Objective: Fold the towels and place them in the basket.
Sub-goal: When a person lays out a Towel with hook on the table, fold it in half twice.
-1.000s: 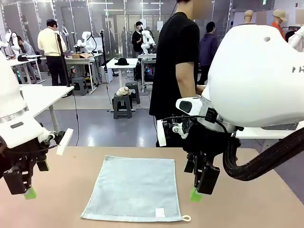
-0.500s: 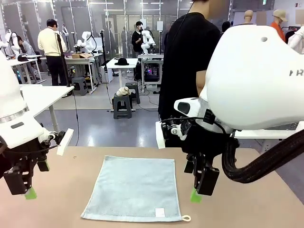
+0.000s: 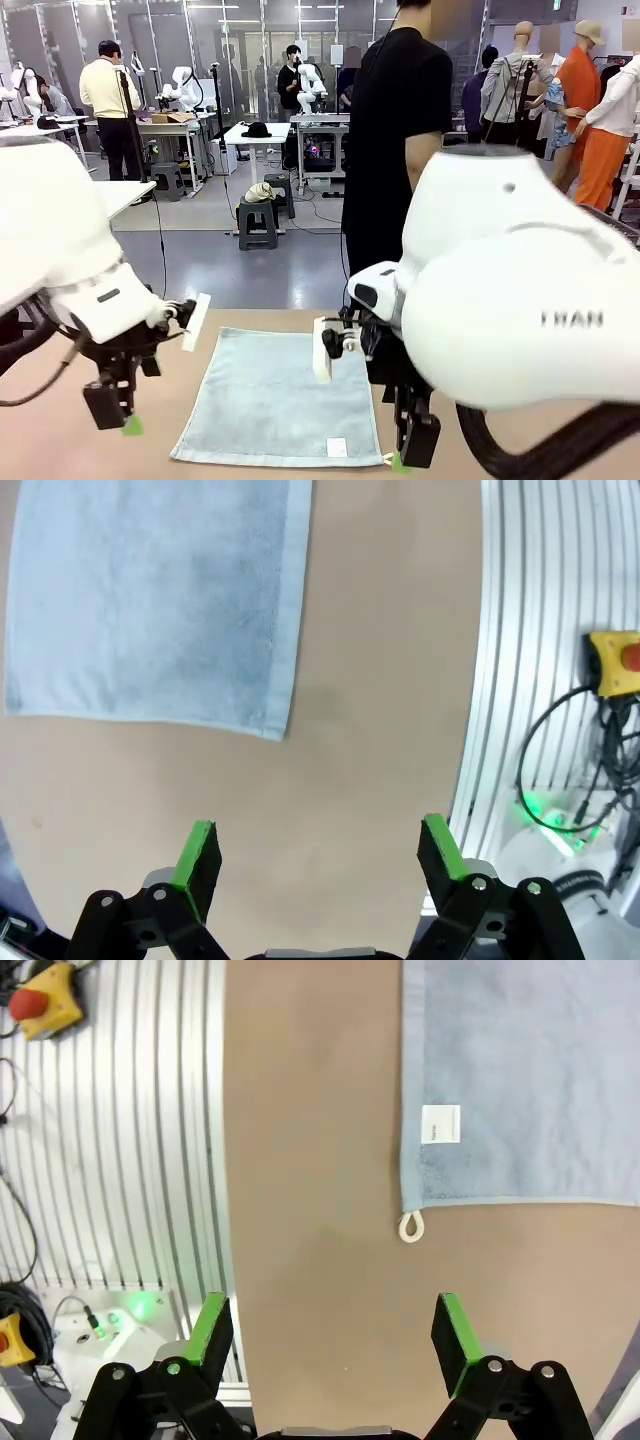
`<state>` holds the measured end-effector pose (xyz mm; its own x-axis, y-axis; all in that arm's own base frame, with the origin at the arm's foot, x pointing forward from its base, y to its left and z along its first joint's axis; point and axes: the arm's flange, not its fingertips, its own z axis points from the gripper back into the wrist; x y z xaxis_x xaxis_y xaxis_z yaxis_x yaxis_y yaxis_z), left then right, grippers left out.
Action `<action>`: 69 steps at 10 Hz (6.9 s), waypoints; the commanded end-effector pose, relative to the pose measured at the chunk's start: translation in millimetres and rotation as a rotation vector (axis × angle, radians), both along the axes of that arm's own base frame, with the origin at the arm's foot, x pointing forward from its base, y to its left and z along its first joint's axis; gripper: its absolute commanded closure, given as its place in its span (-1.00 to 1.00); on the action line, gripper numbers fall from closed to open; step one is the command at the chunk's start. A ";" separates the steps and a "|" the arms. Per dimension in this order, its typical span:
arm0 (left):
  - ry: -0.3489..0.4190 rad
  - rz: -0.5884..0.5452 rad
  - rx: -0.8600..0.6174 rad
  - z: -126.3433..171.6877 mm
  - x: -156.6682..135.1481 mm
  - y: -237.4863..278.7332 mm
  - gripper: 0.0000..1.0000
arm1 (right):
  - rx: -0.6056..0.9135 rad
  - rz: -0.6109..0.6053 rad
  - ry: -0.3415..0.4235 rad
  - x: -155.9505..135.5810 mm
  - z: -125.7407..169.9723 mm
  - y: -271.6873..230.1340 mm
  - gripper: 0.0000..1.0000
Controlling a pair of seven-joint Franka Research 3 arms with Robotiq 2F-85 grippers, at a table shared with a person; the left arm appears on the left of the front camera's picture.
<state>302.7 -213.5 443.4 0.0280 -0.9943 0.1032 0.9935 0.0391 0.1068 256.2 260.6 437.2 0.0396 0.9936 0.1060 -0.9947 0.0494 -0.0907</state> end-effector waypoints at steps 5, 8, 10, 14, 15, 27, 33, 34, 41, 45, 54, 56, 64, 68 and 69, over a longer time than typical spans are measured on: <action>-0.012 -0.019 -0.020 -129.6 -55.5 37.1 -1.00 | -0.070 -0.090 -0.048 11.9 -71.7 13.7 -1.00; 0.018 -0.030 0.012 -144.2 -64.7 38.5 -1.00 | -0.091 -0.091 -0.012 22.0 -89.3 11.5 -1.00; 0.041 -0.049 0.021 -151.0 -69.5 40.3 -1.00 | -0.097 -0.080 -0.007 25.1 -97.2 11.9 -1.00; 0.069 -0.037 0.051 -106.3 28.7 -34.0 -1.00 | -0.095 -0.072 0.020 30.7 -87.1 21.8 -1.00; 0.069 -0.037 0.051 -106.3 28.7 -34.0 -1.00 | -0.095 -0.072 0.020 30.7 -87.1 21.8 -1.00; 0.084 -0.149 0.065 -143.7 32.2 -16.9 -1.00 | -0.085 -0.011 0.010 65.6 -134.7 15.7 -1.00; 0.044 -0.153 0.054 -159.0 42.3 -18.8 -1.00 | -0.064 -0.005 0.022 72.4 -146.4 13.2 -1.00; 0.049 -0.147 0.058 -161.0 43.8 -18.9 -1.00 | -0.061 -0.004 0.022 72.7 -147.6 14.1 -1.00; 0.026 -0.151 0.046 -159.7 43.8 -19.3 -0.35 | -0.073 -0.023 0.047 73.4 -152.4 12.6 -0.20; 0.010 -0.154 0.058 -153.5 46.6 -20.2 0.44 | -0.084 -0.045 0.037 76.5 -144.7 11.1 0.59; 0.001 -0.165 0.091 -139.9 52.6 -24.4 1.00 | -0.100 -0.028 0.021 80.2 -128.9 14.2 1.00; -0.022 -0.092 0.106 -136.6 49.7 -24.1 1.00 | -0.122 -0.067 0.018 80.5 -126.2 14.0 1.00; 0.046 -0.193 0.002 -117.9 67.8 -30.8 0.94 | -0.070 0.045 0.022 95.6 -120.1 9.1 0.90; 0.017 -0.196 0.025 -86.9 76.8 -35.4 0.94 | -0.073 0.049 -0.028 104.1 -81.3 14.1 0.90; 0.012 -0.204 0.030 -82.1 80.9 -36.8 0.94 | -0.078 0.045 -0.033 108.4 -73.3 15.0 0.90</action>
